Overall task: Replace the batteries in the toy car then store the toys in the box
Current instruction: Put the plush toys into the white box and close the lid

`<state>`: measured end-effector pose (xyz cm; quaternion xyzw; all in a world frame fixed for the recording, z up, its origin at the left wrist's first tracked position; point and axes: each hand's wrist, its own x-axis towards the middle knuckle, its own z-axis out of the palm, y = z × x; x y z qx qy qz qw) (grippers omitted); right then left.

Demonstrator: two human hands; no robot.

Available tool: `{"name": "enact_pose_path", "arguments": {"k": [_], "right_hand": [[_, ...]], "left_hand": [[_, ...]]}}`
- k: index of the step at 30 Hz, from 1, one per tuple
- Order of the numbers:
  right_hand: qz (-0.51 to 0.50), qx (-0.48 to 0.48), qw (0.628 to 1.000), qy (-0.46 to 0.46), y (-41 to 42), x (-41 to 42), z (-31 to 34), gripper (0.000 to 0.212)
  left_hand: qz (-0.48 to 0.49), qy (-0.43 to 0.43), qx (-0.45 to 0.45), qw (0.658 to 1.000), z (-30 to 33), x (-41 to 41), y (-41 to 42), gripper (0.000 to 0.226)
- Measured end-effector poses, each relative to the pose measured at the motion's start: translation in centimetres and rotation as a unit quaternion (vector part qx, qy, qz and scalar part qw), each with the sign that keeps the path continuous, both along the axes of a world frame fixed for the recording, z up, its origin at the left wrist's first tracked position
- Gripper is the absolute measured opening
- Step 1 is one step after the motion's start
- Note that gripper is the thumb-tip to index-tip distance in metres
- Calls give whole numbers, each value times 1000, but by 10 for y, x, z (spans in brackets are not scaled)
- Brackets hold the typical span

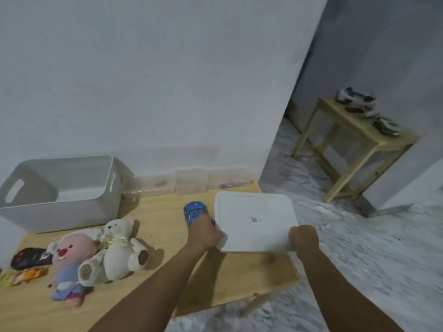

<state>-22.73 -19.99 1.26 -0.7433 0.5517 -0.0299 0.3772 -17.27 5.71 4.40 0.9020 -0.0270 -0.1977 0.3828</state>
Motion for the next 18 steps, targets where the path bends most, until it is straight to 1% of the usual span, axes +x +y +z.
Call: {"name": "enact_pose_path", "arguments": {"k": [1,3,4,6,9,12,14,18], "right_hand": [[-4,-2,1000,11,-11,-6,-9,33],[14,-10,999,44,-28,-18,-24,35],[29,-15,998,60,-33,-22,-31,37],[47,-11,996,76,-35,-28,-40,36],[59,3,994,90,-45,-33,-61,34],[100,7,989,105,-57,-31,-93,43],[104,17,989,103,-60,-30,-100,44],[105,18,988,111,-47,-30,-68,48]], "left_hand": [[-5,15,9,1000,-6,-6,-9,31],[-19,53,31,998,-16,-18,-26,25],[-20,67,37,997,-22,-21,-31,27],[-22,88,57,994,-33,-28,-37,45],[-32,118,86,989,-47,-39,-42,50],[-30,135,102,985,-53,-46,-42,58],[-35,131,108,985,-52,-48,-39,58],[-44,154,120,980,-50,-42,-34,53]]}}
